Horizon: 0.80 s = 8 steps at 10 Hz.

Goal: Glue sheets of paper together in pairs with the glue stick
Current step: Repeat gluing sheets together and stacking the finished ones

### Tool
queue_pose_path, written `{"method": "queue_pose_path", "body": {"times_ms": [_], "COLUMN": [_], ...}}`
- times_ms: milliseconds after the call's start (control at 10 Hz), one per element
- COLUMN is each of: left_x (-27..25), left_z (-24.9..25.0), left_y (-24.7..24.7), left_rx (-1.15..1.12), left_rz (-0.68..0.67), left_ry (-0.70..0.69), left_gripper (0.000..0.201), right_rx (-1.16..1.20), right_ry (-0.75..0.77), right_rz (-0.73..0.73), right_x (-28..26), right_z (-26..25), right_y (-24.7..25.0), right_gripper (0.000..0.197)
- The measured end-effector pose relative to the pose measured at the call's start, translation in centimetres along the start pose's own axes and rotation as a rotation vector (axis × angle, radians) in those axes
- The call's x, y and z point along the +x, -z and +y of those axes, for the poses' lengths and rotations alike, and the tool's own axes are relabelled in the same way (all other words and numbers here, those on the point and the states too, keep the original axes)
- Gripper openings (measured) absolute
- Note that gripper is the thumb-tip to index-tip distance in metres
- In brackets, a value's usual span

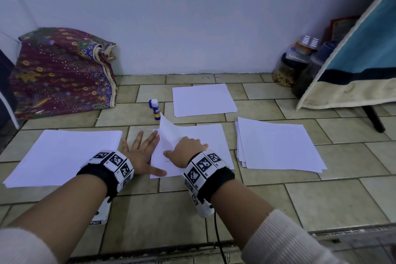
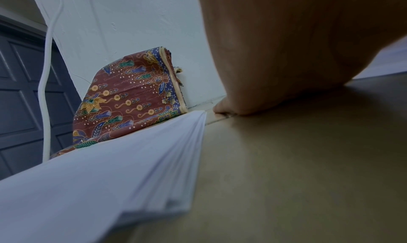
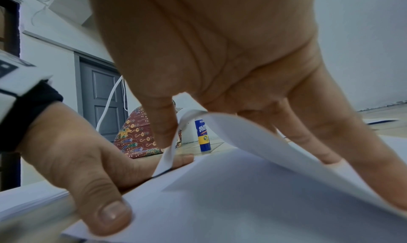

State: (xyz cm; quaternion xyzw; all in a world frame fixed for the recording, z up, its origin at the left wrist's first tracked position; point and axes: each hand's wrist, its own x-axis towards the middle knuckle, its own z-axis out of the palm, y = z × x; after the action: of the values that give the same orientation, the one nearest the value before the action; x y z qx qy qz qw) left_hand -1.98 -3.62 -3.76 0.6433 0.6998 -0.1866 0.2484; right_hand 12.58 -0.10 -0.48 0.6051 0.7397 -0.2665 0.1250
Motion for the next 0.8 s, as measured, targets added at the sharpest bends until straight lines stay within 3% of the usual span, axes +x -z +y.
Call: {"method": "queue_pose_path", "body": {"times_ms": [800], "left_x": [0.46], "left_z": [-0.42], "left_y": [-0.15], "left_rx": [-0.005], "left_rz": [-0.012], "left_ry": [-0.017], "left_gripper": [0.128], "right_rx": [0.057], "right_ry": [0.003], "right_rz": [0.007], "right_x": [0.27], "right_z": [0.28], "right_y": [-0.04], "right_gripper": [0.072]}}
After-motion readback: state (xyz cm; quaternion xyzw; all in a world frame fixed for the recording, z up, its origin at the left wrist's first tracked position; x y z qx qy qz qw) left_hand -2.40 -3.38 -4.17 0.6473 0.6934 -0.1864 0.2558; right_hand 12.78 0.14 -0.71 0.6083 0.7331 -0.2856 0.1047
